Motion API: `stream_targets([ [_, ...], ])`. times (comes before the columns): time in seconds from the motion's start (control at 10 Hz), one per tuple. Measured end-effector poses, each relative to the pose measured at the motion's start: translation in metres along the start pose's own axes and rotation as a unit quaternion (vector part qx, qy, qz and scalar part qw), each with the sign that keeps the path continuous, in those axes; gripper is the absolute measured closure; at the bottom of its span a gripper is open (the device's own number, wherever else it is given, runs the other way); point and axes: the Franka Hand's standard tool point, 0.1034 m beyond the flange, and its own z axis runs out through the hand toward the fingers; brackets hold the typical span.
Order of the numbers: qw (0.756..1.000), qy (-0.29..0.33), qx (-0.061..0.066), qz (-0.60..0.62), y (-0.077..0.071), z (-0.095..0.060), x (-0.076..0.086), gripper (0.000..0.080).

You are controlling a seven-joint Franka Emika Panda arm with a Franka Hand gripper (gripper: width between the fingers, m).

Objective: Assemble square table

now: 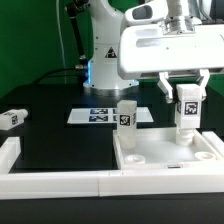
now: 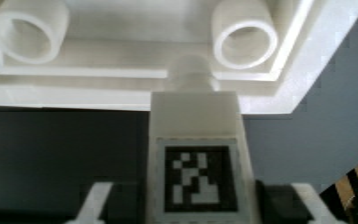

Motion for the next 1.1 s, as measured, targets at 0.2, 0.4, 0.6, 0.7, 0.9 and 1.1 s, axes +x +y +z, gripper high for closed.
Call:
stream_targets([
  [0.2,1.000,-0.004,0.003,-0.002,-0.005,0.004,-0.004,0.0509],
  [0.4,1.000,-0.007,0.007,-0.003,-0.012,0.013,-0.005,0.0509],
  [0.6,1.000,-0.009,0.010,-0.004,-0.018,0.020,-0.005,0.0509],
  [0.7,1.000,-0.012,0.011,-0.004,-0.018,0.022,-0.007,0.0509],
  [0.9,1.000,-0.008,0.010,-0.006,-0.020,0.023,-0.008,0.0509],
  [1.1,1.000,-0.006,0.011,-0.007,-0.023,0.025,-0.006,0.0509],
])
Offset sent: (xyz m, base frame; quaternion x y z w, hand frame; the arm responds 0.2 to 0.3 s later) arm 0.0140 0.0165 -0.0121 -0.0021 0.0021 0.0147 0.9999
